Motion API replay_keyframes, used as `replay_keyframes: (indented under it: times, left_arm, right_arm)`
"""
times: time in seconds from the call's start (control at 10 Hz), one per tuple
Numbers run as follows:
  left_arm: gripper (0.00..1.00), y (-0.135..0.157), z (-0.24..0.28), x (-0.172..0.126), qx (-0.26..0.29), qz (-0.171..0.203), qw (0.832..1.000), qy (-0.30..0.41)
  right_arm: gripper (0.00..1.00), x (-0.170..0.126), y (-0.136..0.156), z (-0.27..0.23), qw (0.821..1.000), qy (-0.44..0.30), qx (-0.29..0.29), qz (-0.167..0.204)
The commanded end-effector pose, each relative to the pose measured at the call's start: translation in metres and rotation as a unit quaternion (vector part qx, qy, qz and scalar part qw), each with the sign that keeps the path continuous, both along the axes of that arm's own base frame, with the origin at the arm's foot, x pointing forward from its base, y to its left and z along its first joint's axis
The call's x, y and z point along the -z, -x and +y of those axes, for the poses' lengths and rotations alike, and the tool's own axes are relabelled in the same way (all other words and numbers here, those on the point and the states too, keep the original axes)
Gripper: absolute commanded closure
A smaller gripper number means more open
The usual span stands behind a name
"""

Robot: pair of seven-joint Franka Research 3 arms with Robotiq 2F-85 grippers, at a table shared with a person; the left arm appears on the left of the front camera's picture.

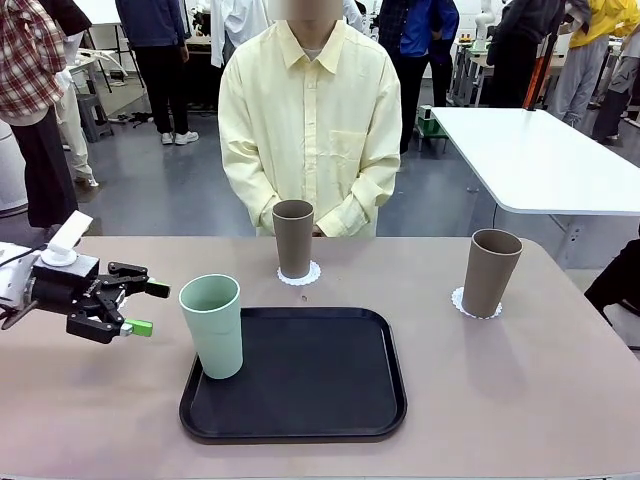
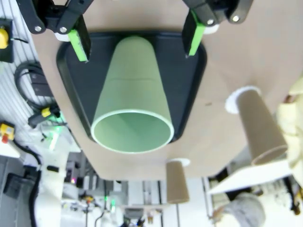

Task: Place coasters on the table and set cups on them.
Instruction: Take one Reusable plastic cup from the Flat Tray and place it on a coaster set by the human.

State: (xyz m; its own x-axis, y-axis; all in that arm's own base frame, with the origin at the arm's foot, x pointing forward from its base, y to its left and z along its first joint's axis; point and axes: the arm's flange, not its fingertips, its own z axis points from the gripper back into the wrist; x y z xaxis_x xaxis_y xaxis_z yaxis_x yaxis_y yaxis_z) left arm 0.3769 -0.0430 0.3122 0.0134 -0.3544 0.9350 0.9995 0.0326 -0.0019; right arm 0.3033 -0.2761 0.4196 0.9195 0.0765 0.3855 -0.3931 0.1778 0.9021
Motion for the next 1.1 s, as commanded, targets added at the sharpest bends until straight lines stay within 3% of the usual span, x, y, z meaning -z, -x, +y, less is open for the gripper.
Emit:
replay_keyframes:
  times: [0.0,0.5,0.7,1.0]
  left_arm:
    - [0.00,0.001,0.003,0.000,0.002,0.000,1.000,0.005]
    - [0.00,0.000,0.002,0.000,-0.001,0.002,1.000,-0.001]
    - [0.00,-0.011,-0.003,0.021,0.023,0.022,0.999,0.021]
    - [0.00,-0.015,-0.006,0.039,0.037,0.014,0.998,0.047]
  right_arm:
    - [0.00,-0.001,0.000,0.001,1.000,-0.001,0.000,0.004]
    - [0.00,-0.001,0.000,0.001,1.000,-0.001,0.000,0.004]
    - [0.00,-0.001,0.000,0.001,1.000,-0.001,0.000,0.004]
    - [0.00,-0.001,0.000,0.001,1.000,-0.001,0.000,0.004]
